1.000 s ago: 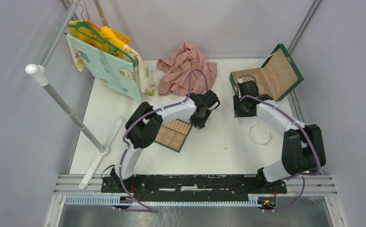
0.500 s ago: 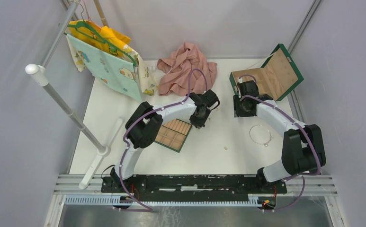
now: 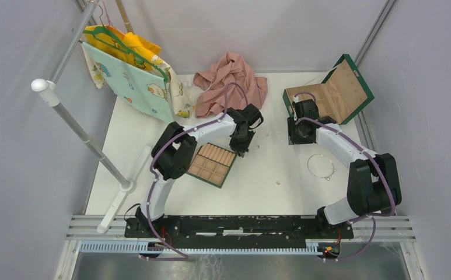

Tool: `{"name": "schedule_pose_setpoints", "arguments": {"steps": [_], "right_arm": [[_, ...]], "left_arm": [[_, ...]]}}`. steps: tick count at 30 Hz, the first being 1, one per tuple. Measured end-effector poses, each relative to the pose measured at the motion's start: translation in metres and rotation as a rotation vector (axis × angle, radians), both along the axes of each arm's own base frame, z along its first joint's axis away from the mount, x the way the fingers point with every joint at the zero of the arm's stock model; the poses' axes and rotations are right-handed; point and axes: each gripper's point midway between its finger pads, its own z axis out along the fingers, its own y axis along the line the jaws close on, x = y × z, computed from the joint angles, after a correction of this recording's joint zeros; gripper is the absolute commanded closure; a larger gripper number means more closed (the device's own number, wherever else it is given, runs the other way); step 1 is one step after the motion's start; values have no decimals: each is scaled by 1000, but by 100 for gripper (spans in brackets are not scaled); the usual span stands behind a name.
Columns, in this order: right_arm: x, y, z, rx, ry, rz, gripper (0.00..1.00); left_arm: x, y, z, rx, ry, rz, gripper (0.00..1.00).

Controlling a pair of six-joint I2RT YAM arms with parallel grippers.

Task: Organize the mixed jewelry

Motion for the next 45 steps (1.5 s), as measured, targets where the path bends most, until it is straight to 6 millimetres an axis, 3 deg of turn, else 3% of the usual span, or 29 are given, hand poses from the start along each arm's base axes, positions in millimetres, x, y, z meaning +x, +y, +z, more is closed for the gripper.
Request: {"name": "schedule_pose_setpoints", "arguments": {"steps": [7, 13, 18, 27, 32, 39, 45], "right_arm": [[0, 0, 0, 0, 0, 0, 52], [0, 0, 0, 0, 0, 0, 52], [0, 0, 0, 1, -1, -1, 53], [-5, 1, -7, 11, 3, 3, 53], [-14, 7, -12, 50, 10, 27, 53], [-9, 13, 5, 87, -55, 45, 53], [-7, 10, 10, 74, -77, 39, 53]], "left_arm": [[10, 21, 10, -91, 125, 73, 82], [30, 33, 42, -170, 152, 151, 82], [26, 21, 66, -287, 212, 151, 81], [3, -6, 91, -492, 374, 61, 78], [-2, -15, 95, -574, 439, 19, 78], [7, -22, 101, -673, 457, -5, 79], [24, -12, 93, -633, 404, 55, 79]]}}
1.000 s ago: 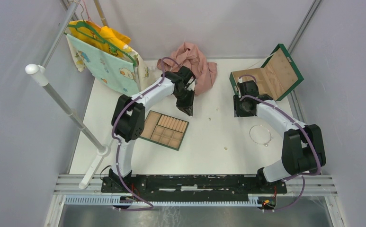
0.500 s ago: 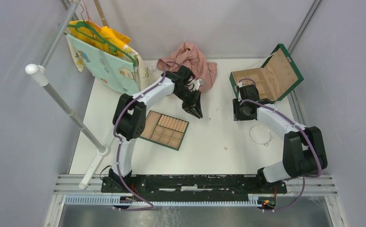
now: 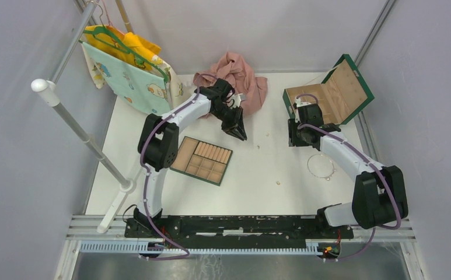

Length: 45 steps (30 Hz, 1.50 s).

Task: Organize the mixed jewelry

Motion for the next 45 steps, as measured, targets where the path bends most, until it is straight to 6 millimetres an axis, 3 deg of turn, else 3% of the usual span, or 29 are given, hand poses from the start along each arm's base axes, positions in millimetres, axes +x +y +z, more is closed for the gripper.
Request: {"name": "schedule_pose_setpoints", "arguments": {"steps": [3, 7, 13, 16, 22, 25, 30, 34, 37, 40, 45], "right_arm": [[0, -3, 0, -14, -1, -2, 53], [0, -5, 2, -26, -8, -1, 53], [0, -5, 2, -27, -8, 4, 52], [0, -4, 1, -26, -2, 6, 53], [4, 0, -1, -16, 5, 14, 53], [5, 1, -1, -12, 8, 17, 53], [4, 1, -2, -9, 12, 19, 53], [5, 2, -2, -5, 13, 18, 53], [5, 3, -3, 1, 14, 19, 53], [5, 4, -3, 3, 14, 18, 53], [5, 4, -3, 5, 14, 19, 53]], "left_arm": [[7, 16, -13, 103, -38, 49, 78], [-2, 65, -24, 305, -84, 133, 77], [-12, 139, -11, 547, -210, 262, 77], [-20, 158, -9, 613, -245, 291, 76], [-32, 181, -27, 724, -240, 297, 76], [-34, 185, -32, 740, -236, 300, 73], [-26, 177, -28, 709, -277, 313, 59], [-17, 158, -17, 698, -348, 311, 58], [-9, 128, -12, 662, -381, 334, 56], [-8, 113, -22, 655, -358, 368, 57], [-5, 114, -44, 700, -280, 486, 58]]}}
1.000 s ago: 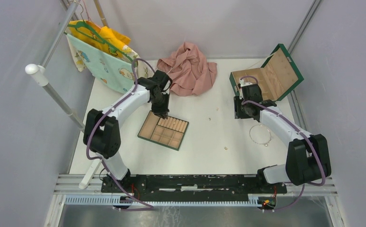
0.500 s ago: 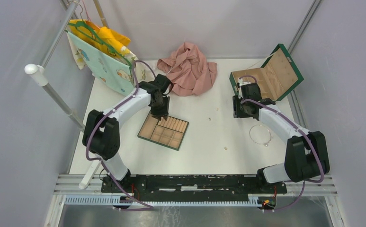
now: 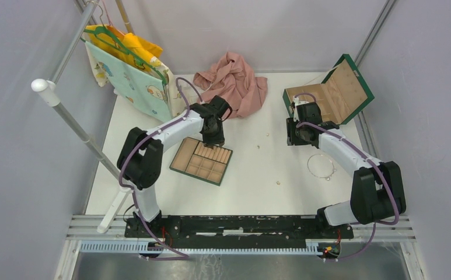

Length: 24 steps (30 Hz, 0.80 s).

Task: Organize the mixed jewelry

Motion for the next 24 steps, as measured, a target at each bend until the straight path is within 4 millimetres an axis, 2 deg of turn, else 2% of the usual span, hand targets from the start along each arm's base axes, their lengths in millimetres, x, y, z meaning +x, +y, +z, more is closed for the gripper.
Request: {"name": "schedule_pose_setpoints", "arguments": {"steps": [6, 9, 16, 24], "right_arm": [[1, 1, 0, 2, 1, 1, 53], [3, 1, -1, 3, 4, 3, 53], [2, 3, -4, 6, 16, 6, 53], [2, 3, -5, 6, 19, 8, 53]], "left_arm": [[-4, 9, -13, 21, 19, 109, 61], [-4, 11, -16, 28, 19, 131, 65], [-2, 11, -36, 53, 44, 151, 68], [-2, 10, -37, 46, 46, 176, 77]]}}
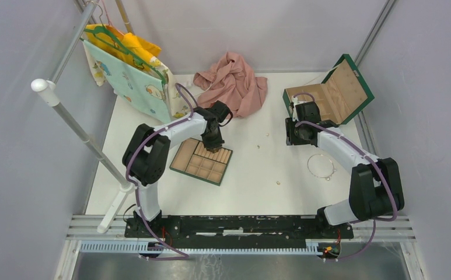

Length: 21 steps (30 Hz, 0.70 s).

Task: Organize the mixed jewelry

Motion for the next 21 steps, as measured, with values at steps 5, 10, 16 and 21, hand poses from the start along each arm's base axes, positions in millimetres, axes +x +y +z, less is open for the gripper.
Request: {"name": "schedule_pose_setpoints", "arguments": {"steps": [5, 10, 16, 21], "right_arm": [[0, 0, 0, 0, 1, 1, 53], [4, 1, 3, 2, -6, 1, 53], [5, 2, 3, 2, -6, 2, 53], [5, 2, 2, 3, -5, 2, 53]], "left_arm": [[0, 0, 0, 1, 1, 2, 84], [-1, 0, 0, 2, 2, 2, 90], [0, 1, 6, -3, -9, 2, 92], [1, 3, 24, -11, -48, 5, 92]]}}
